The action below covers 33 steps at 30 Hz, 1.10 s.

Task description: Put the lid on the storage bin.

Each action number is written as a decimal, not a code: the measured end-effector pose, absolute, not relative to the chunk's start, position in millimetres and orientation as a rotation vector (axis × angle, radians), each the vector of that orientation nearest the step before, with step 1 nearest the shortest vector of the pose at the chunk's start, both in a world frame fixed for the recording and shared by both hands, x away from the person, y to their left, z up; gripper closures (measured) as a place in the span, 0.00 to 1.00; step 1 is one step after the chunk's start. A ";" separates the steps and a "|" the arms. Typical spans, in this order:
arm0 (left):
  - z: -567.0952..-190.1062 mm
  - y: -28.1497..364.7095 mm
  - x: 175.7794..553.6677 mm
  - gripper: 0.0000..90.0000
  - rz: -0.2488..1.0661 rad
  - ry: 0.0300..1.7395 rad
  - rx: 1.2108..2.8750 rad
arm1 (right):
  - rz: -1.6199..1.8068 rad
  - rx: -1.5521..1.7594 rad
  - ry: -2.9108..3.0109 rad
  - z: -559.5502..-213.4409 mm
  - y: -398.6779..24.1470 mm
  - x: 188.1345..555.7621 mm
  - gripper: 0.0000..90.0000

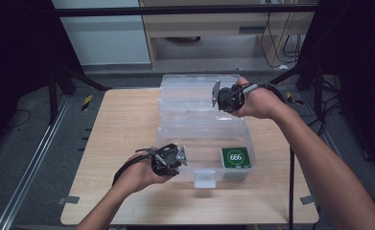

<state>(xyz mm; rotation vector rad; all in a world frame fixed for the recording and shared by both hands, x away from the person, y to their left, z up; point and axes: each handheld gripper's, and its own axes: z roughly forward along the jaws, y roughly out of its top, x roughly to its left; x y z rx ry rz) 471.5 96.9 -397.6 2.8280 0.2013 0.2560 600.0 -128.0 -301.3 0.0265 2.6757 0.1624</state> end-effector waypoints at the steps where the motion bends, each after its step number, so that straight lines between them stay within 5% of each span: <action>1: -397.9 96.5 470.5 0.90 0.277 0.210 2.827 | 0.172 0.015 2.670 -300.8 -128.4 597.3 0.94; 33: -399.3 96.5 468.5 0.87 0.321 0.245 2.798 | 0.249 -0.077 2.588 -296.8 -137.0 529.0 0.92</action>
